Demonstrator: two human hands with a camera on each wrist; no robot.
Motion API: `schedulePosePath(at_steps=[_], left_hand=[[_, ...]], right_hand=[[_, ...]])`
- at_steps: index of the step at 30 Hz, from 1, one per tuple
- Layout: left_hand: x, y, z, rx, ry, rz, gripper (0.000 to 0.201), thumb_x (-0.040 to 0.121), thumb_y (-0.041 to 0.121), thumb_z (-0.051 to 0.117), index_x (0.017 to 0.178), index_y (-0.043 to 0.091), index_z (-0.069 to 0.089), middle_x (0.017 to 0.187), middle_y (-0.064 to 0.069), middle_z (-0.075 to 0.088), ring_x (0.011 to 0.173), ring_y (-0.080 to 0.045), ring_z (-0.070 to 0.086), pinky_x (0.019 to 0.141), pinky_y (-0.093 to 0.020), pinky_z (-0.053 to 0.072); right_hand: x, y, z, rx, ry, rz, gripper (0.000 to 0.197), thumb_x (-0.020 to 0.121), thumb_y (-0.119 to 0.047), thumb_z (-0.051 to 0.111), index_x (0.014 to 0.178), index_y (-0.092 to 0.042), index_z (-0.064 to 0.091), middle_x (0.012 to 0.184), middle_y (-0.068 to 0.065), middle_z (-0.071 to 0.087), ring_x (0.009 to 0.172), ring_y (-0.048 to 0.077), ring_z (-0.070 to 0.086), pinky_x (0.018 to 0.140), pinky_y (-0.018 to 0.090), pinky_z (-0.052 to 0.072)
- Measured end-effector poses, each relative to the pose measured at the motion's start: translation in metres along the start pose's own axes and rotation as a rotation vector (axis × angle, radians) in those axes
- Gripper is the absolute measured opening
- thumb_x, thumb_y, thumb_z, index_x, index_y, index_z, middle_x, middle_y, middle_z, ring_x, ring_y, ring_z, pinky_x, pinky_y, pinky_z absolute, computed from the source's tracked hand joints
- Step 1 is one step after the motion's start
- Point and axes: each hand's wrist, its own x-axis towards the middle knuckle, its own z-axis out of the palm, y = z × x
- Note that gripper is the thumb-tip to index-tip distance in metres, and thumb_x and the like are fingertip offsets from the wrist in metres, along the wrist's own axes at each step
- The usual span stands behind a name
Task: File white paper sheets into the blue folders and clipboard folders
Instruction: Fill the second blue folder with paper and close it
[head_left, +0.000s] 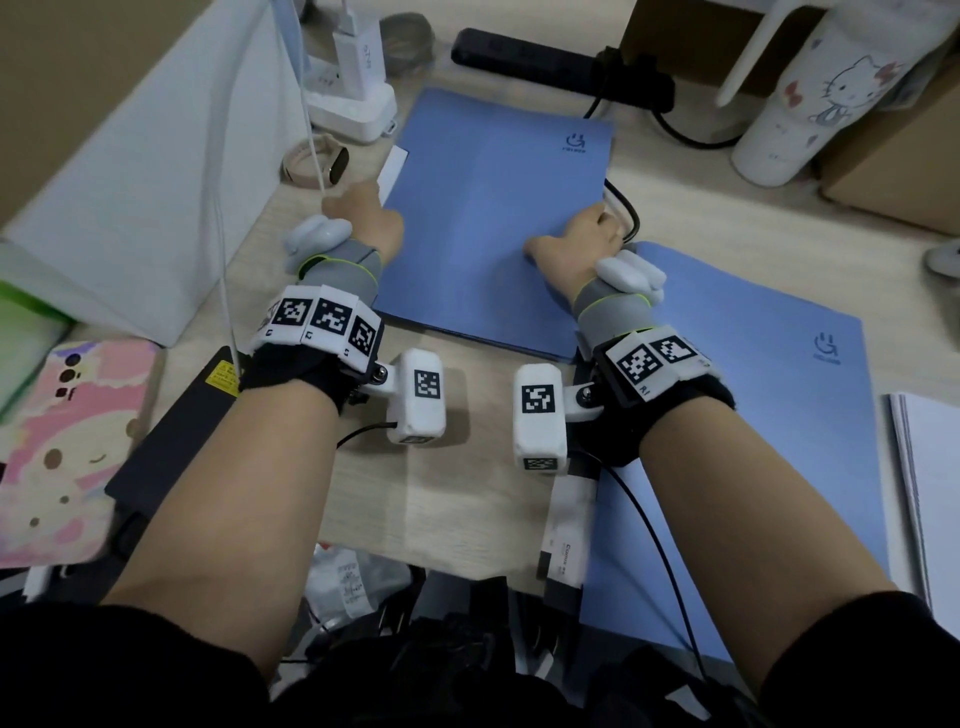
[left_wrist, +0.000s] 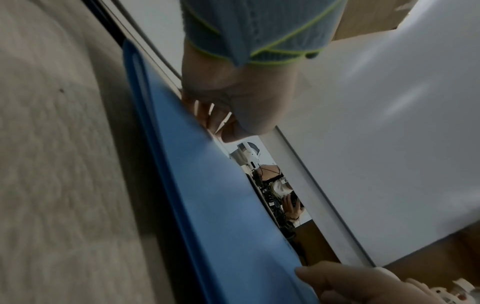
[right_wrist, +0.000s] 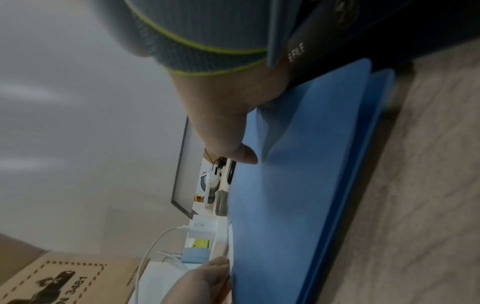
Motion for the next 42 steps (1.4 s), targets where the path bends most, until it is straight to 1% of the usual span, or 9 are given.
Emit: schedulePosePath(at_steps=[3,10,20,24,28,31,33,37,42], left_hand=[[-0.008,0.007,-0.001,0.044,0.006,0.026,0.040,0.090,0.006,0.034,0.129,0.001,0.043,0.130,-0.025,0.050,0.108,-0.039,0.051,0.085,-0.039,0.039],[-0.031,0.029,-0.008,-0.042,0.003,0.146,0.045,0.092,0.007,0.040,0.137,0.008,0.044,0.144,-0.013,0.045,0.132,-0.030,0.042,0.108,-0.032,0.034],[-0.111,0.067,0.006,-0.375,-0.172,0.355,0.033,0.092,0.008,0.048,0.123,0.000,0.055,0.120,-0.020,0.063,0.111,-0.032,0.061,0.104,-0.039,0.045],[-0.147,0.076,0.023,-0.355,-0.206,0.380,0.033,0.089,0.011,0.050,0.120,0.003,0.059,0.111,-0.021,0.067,0.102,-0.032,0.065,0.097,-0.039,0.049],[-0.175,0.083,0.040,-0.206,-0.227,0.400,0.030,0.086,0.016,0.057,0.113,0.005,0.063,0.115,-0.015,0.066,0.110,-0.028,0.060,0.095,-0.028,0.045],[-0.187,0.083,0.054,-0.084,-0.227,0.383,0.011,0.080,0.024,0.058,0.069,0.024,0.055,0.090,-0.012,0.056,0.083,-0.026,0.050,0.074,-0.026,0.038],[-0.193,0.082,0.062,-0.028,-0.194,0.355,0.037,0.081,0.020,0.057,0.057,0.029,0.031,0.085,-0.006,0.041,0.079,-0.019,0.035,0.070,-0.025,0.028],[-0.206,0.082,0.073,0.042,-0.165,0.298,0.039,0.085,0.019,0.054,0.054,0.022,0.030,0.079,-0.015,0.045,0.079,-0.036,0.045,0.069,-0.031,0.034],[-0.221,0.085,0.083,0.085,-0.165,0.303,0.027,0.082,0.018,0.055,0.083,-0.008,0.059,0.107,-0.032,0.060,0.104,-0.047,0.055,0.080,-0.045,0.047]], right_hand=[[-0.002,-0.002,-0.007,0.109,0.036,-0.017,0.069,0.081,-0.025,0.059,0.140,-0.002,0.031,0.145,0.011,0.036,0.131,0.030,0.038,0.107,0.042,0.036],[-0.019,0.004,-0.030,0.237,0.026,-0.135,0.053,0.083,-0.026,0.060,0.133,-0.012,0.048,0.125,0.003,0.055,0.111,0.019,0.054,0.089,0.027,0.043],[-0.078,0.043,-0.069,0.493,0.077,-0.290,0.016,0.079,-0.005,0.060,0.094,-0.006,0.067,0.082,0.011,0.069,0.065,0.020,0.067,0.071,0.032,0.057],[-0.097,0.073,-0.080,0.402,0.143,-0.326,0.018,0.079,-0.006,0.059,0.093,-0.005,0.071,0.078,0.007,0.066,0.077,0.019,0.064,0.073,0.025,0.052],[-0.110,0.104,-0.088,0.246,0.188,-0.316,0.027,0.082,-0.012,0.060,0.107,-0.009,0.069,0.108,0.007,0.070,0.105,0.020,0.063,0.093,0.031,0.049],[-0.113,0.131,-0.091,0.140,0.134,-0.208,0.042,0.080,-0.020,0.064,0.121,-0.017,0.061,0.125,0.005,0.062,0.118,0.023,0.056,0.098,0.035,0.046],[-0.113,0.149,-0.090,0.036,0.061,-0.131,0.061,0.077,-0.027,0.067,0.134,-0.022,0.049,0.138,0.005,0.051,0.133,0.028,0.041,0.108,0.047,0.036],[-0.113,0.176,-0.085,-0.169,0.009,-0.027,0.094,0.067,-0.053,0.065,0.147,-0.028,0.023,0.157,0.011,0.017,0.147,0.035,0.001,0.113,0.063,0.010],[-0.118,0.199,-0.085,-0.215,0.035,0.090,0.104,0.065,-0.065,0.067,0.148,-0.032,0.014,0.160,0.011,-0.003,0.146,0.040,-0.009,0.113,0.064,0.008]])
